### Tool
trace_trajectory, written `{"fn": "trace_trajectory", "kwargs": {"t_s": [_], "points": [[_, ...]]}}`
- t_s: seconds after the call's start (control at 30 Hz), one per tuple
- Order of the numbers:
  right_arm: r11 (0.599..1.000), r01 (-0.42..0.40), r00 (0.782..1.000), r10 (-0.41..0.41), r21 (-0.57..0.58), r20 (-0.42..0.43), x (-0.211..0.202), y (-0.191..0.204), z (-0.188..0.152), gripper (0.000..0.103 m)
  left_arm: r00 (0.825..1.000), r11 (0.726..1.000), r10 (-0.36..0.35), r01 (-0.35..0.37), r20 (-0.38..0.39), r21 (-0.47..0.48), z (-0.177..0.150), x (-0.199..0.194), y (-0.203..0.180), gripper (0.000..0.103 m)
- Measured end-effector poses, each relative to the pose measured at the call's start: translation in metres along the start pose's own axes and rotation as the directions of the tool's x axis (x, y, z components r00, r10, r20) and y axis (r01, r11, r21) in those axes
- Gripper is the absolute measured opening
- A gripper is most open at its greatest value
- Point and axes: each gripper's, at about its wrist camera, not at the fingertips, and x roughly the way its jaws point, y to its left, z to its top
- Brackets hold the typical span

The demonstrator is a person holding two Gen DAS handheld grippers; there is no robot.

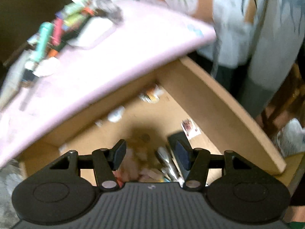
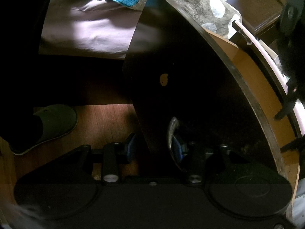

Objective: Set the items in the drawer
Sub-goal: 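Move the left gripper back up toward the items on the nightstand top, then grasp the small white item beside the orange pen with the left gripper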

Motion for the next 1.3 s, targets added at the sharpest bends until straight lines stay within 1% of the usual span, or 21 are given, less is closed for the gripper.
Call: {"fn": "trace_trajectory", "kwargs": {"t_s": [0.07, 0.13, 0.3, 0.43, 0.5, 0.57, 0.7, 0.87, 0.93, 1.03, 1.1, 1.17, 1.2, 1.3], "points": [[1.000, 0.000, 1.000, 0.000, 0.000, 0.001, 0.000, 0.000, 0.000, 0.043, 0.998, 0.999, 0.015, -0.013, 0.055, -0.030, 0.004, -0.013, 0.014, 0.056], [1.000, 0.000, 1.000, 0.000, 0.000, 0.001, 0.001, 0.001, 0.000, 0.044, 0.993, 0.998, 0.041, -0.035, 0.112, -0.058, 0.008, -0.025, 0.028, 0.056], [1.000, 0.001, 1.000, -0.001, 0.000, 0.003, 0.001, 0.001, 0.000, 0.045, 0.970, 0.986, 0.139, -0.117, 0.198, -0.122, 0.018, -0.033, 0.062, 0.056], [1.000, 0.000, 1.000, 0.000, -0.001, 0.005, 0.002, 0.001, -0.001, 0.045, 0.953, 0.974, 0.199, -0.168, 0.230, -0.149, 0.032, -0.022, 0.094, 0.056], [1.000, -0.001, 1.000, 0.001, -0.002, 0.006, 0.002, 0.001, -0.001, 0.046, 0.947, 0.972, 0.216, -0.186, 0.236, -0.143, 0.039, -0.013, 0.107, 0.056], [1.000, -0.001, 1.000, 0.001, -0.003, 0.007, 0.002, 0.002, -0.001, 0.046, 0.946, 0.973, 0.221, -0.198, 0.239, -0.118, 0.046, -0.002, 0.117, 0.056], [1.000, -0.002, 1.000, 0.002, -0.005, 0.008, 0.002, 0.002, -0.001, 0.046, 0.948, 0.979, 0.202, -0.196, 0.247, -0.047, 0.058, 0.014, 0.127, 0.056], [1.000, -0.003, 1.000, 0.003, -0.004, 0.008, 0.002, 0.002, -0.001, 0.046, 0.952, 0.978, 0.194, -0.206, 0.235, 0.025, 0.067, 0.034, 0.135, 0.056], [1.000, -0.003, 1.000, 0.003, -0.005, 0.008, 0.002, 0.002, -0.001, 0.047, 0.953, 0.980, 0.189, -0.199, 0.237, 0.018, 0.070, 0.039, 0.141, 0.056], [1.000, -0.003, 1.000, 0.003, -0.006, 0.008, 0.002, 0.003, -0.001, 0.048, 0.963, 0.987, 0.158, -0.159, 0.216, -0.013, 0.075, 0.042, 0.152, 0.055], [1.000, -0.003, 1.000, 0.003, -0.006, 0.008, 0.002, 0.003, 0.000, 0.049, 0.974, 0.993, 0.114, -0.113, 0.197, -0.016, 0.079, 0.042, 0.159, 0.050], [1.000, -0.003, 1.000, 0.003, -0.006, 0.008, 0.002, 0.003, 0.000, 0.049, 0.983, 0.998, 0.060, -0.057, 0.173, -0.024, 0.082, 0.043, 0.165, 0.037], [1.000, -0.002, 1.000, 0.002, -0.006, 0.009, 0.002, 0.003, 0.000, 0.049, 0.985, 0.999, 0.045, -0.043, 0.164, -0.017, 0.083, 0.043, 0.165, 0.035], [1.000, -0.002, 1.000, 0.002, -0.006, 0.009, 0.002, 0.003, -0.001, 0.049, 0.989, 0.999, 0.043, -0.046, 0.144, 0.017, 0.085, 0.042, 0.161, 0.029]]}}
